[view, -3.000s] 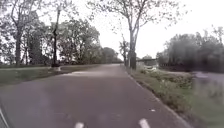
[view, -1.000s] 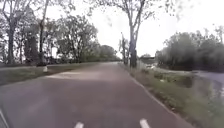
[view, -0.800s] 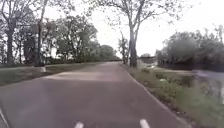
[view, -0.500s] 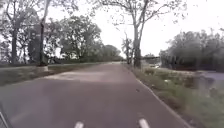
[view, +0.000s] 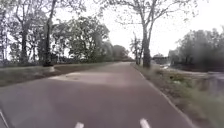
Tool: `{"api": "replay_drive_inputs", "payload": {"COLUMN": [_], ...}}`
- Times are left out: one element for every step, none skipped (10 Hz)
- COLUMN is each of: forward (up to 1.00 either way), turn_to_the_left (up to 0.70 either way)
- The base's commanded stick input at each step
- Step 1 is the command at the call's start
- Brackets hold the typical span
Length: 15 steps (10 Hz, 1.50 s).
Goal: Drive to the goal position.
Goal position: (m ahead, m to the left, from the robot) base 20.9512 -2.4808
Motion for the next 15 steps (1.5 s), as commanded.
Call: {"api": "replay_drive_inputs", "payload": {"forward": [0.70,0.70,0.70,0.70,0.70,0.70,0.70,0.70,0.70,0.70,0.70,0.70,0.70,0.70,0.70], "turn_to_the_left": [0.00,0.00,0.00,0.00,0.00,0.00,0.00,0.00,0.24,0.34,0.19,0.05,0.00,0.00,0.00]}}
